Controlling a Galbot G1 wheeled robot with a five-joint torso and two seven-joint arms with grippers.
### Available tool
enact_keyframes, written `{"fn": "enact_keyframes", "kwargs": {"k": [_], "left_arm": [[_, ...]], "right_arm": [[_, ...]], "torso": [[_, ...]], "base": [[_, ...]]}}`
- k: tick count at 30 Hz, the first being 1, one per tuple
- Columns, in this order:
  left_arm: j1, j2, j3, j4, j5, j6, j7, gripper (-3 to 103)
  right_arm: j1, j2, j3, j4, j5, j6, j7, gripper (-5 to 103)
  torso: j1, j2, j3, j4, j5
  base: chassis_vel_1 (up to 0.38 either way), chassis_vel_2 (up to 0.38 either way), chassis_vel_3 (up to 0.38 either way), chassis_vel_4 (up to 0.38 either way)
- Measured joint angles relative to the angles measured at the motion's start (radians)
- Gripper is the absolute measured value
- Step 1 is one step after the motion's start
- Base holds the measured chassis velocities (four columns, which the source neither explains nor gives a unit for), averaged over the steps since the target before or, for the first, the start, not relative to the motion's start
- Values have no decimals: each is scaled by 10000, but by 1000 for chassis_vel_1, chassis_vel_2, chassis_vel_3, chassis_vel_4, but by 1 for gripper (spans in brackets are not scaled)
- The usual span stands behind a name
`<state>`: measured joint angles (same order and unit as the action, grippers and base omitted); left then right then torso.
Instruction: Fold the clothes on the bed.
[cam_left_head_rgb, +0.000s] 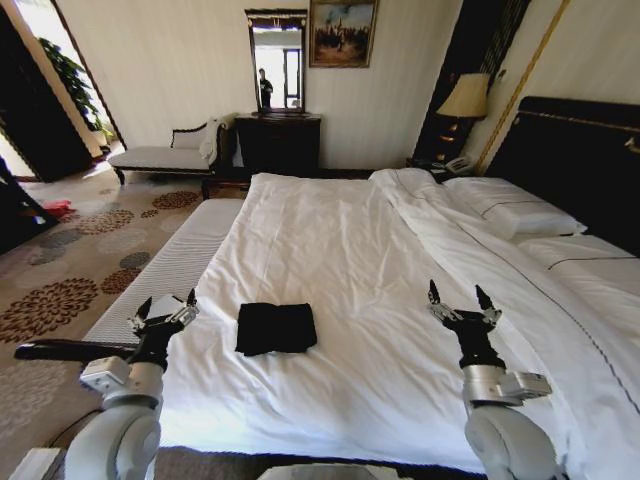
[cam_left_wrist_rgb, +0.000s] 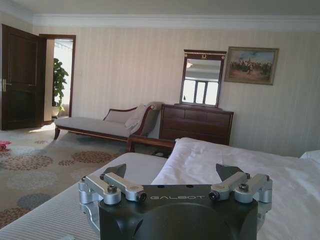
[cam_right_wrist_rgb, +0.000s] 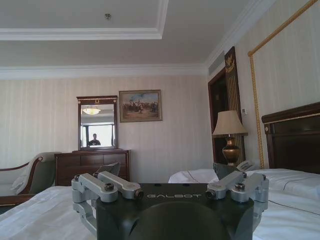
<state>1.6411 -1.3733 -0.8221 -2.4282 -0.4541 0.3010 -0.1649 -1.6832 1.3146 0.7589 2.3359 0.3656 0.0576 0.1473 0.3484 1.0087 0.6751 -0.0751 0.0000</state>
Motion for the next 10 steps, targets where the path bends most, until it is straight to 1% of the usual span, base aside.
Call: {"fn": "enact_keyframes", "kwargs": {"k": [10], "left_arm": [[1, 23, -6, 2, -37, 3, 0, 100]], "right_arm": [[34, -23, -38, -13, 37, -43, 28, 100]], "torso": [[0, -1, 0, -1, 0]], "base": [[0, 0, 0, 0]]}}
